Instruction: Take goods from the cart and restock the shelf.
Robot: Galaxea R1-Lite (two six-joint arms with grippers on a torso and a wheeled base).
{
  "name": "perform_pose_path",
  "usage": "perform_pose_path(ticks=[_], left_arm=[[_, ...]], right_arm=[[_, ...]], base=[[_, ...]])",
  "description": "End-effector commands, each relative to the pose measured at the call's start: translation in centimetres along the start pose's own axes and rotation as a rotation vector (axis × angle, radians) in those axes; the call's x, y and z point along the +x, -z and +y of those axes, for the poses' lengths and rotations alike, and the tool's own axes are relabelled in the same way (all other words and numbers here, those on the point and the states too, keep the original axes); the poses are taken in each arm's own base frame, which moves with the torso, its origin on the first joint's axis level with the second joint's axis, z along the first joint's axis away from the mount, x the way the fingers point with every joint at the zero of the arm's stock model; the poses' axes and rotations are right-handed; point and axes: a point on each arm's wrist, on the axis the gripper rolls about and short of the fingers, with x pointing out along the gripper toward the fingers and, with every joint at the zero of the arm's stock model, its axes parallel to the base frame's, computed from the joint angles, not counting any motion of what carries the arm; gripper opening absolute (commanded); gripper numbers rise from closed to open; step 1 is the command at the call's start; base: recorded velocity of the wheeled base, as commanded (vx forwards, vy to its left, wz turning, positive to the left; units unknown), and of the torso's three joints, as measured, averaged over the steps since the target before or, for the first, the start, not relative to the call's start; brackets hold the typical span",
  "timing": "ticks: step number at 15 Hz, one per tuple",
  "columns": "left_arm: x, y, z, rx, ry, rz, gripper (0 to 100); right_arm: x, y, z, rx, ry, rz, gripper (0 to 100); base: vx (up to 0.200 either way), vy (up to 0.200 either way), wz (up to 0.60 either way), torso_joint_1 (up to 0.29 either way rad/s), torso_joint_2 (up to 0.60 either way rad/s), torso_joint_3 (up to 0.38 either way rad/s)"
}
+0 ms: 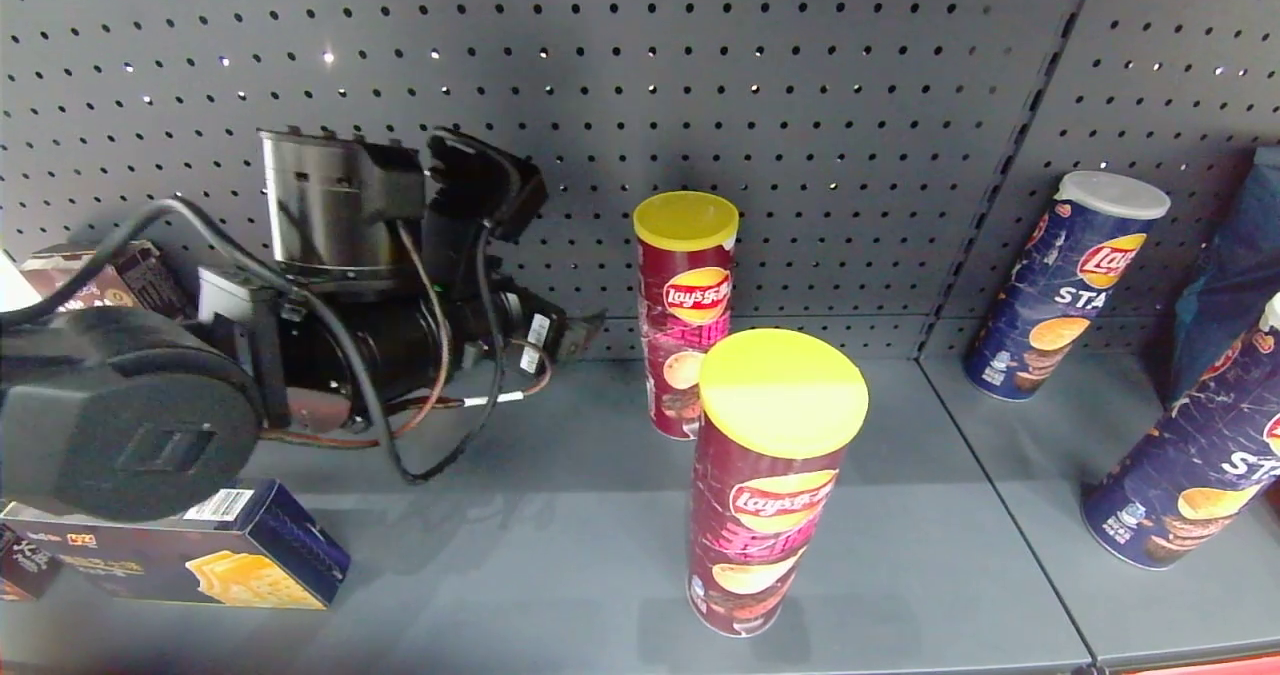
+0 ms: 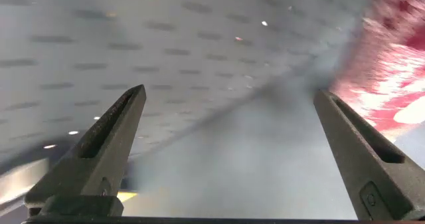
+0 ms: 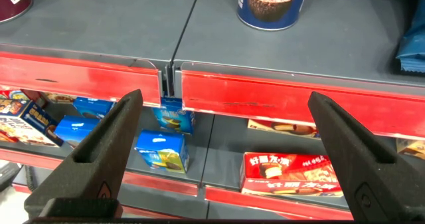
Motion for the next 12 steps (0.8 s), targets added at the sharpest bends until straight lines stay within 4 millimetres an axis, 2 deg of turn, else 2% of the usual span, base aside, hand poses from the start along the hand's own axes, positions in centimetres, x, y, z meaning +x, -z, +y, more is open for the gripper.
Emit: perform_pose_path(ticks=[1, 3, 5, 6, 8, 11, 12], left_arm=[[-4.0, -2.2, 2.6, -0.027, -0.064, -0.087, 100], [-8.7, -3.0, 3.8, -0.033, -0.08, -0.106, 100], [-12.3, -2.9, 4.4, -0.039, -0.089, -0.138, 100], [-12.8, -2.9, 4.5, -0.04, -0.09, -0.142, 100], [-17.1, -2.2, 4.9, -0.05, -0.097, -0.212, 100], [-21.0, -0.5, 5.3, -0.004, -0.119, -0.258, 100], [-21.5, -0.1, 5.3, 0.001, -0.123, -0.252, 100]], right_arm=[[0.0, 0.0, 0.0, 0.0, -0.001, 0.002, 100], [0.0, 0.0, 0.0, 0.0, -0.001, 0.002, 100], [0.0, 0.0, 0.0, 0.0, -0.001, 0.002, 100], [0.0, 0.0, 0.0, 0.0, -0.001, 0.002, 100], [0.0, 0.0, 0.0, 0.0, -0.001, 0.002, 100], [0.0, 0.0, 0.0, -0.002, -0.005, 0.003, 100], [0.0, 0.0, 0.0, -0.002, -0.01, 0.005, 100]], base=[[0.0, 0.0, 0.0, 0.0, 0.0, 0.0], [0.0, 0.0, 0.0, 0.0, 0.0, 0.0], [0.0, 0.0, 0.0, 0.0, 0.0, 0.0], [0.0, 0.0, 0.0, 0.0, 0.0, 0.0], [0.0, 0.0, 0.0, 0.0, 0.0, 0.0], [0.0, 0.0, 0.0, 0.0, 0.0, 0.0], [0.0, 0.0, 0.0, 0.0, 0.0, 0.0]])
